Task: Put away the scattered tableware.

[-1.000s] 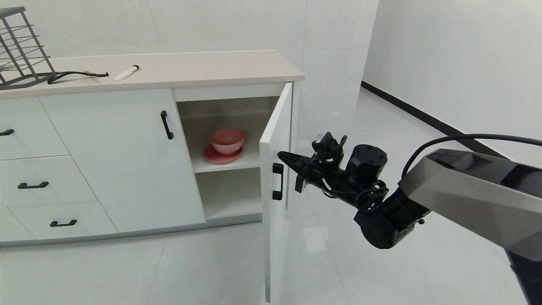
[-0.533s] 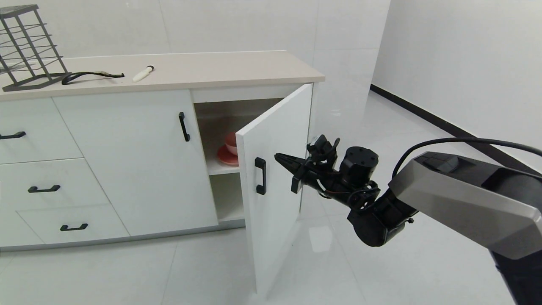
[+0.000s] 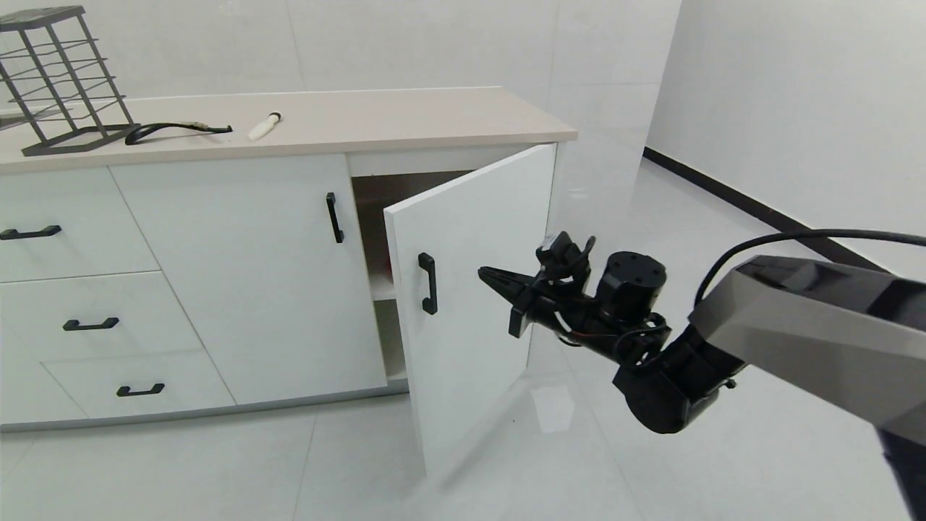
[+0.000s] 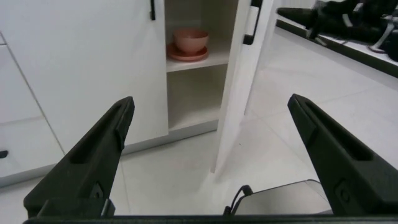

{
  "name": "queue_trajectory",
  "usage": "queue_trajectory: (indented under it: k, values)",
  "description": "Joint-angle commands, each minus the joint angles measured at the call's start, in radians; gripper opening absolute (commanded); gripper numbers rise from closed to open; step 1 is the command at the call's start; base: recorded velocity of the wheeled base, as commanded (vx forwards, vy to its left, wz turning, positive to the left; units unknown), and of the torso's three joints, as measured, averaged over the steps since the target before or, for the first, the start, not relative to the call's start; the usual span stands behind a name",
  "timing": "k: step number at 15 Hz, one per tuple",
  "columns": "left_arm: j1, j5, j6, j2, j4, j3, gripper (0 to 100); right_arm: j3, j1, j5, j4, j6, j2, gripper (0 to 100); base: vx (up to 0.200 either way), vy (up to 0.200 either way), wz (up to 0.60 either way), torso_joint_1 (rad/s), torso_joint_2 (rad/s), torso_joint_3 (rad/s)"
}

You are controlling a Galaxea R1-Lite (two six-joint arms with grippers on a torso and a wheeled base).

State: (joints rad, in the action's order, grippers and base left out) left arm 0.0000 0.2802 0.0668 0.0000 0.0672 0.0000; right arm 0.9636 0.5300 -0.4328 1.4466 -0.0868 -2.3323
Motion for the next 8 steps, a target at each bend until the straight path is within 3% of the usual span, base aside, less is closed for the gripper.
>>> queue_trajectory:
  k: [1, 4, 5, 6, 8]
  values:
    - [0.000, -0.007, -0.002, 0.000, 0.000, 0.000, 100, -0.319, -0.038, 0.014, 0.003, -0.002, 0.370, 0, 0.000, 0.000, 0.00, 0.000, 0.00, 0.000]
    - [0.000, -0.019, -0.007, 0.000, 0.000, 0.000, 100, -0.654, -0.053, 0.012, -0.014, -0.002, 0.835, 0, 0.000, 0.000, 0.00, 0.000, 0.00, 0.000]
    - [0.000, -0.019, -0.007, 0.000, 0.000, 0.000, 100, -0.749, -0.097, 0.016, -0.035, 0.001, 0.995, 0, 0.000, 0.000, 0.00, 0.000, 0.00, 0.000]
    - [0.000, -0.019, -0.009, 0.000, 0.000, 0.000, 100, -0.872, -0.278, 0.012, -0.086, 0.012, 1.240, 0, 0.000, 0.000, 0.00, 0.000, 0.00, 0.000]
    - [0.000, -0.018, -0.022, 0.000, 0.000, 0.000, 100, -0.962, -0.496, 0.008, -0.206, 0.022, 1.588, 0, 0.000, 0.000, 0.00, 0.000, 0.00, 0.000]
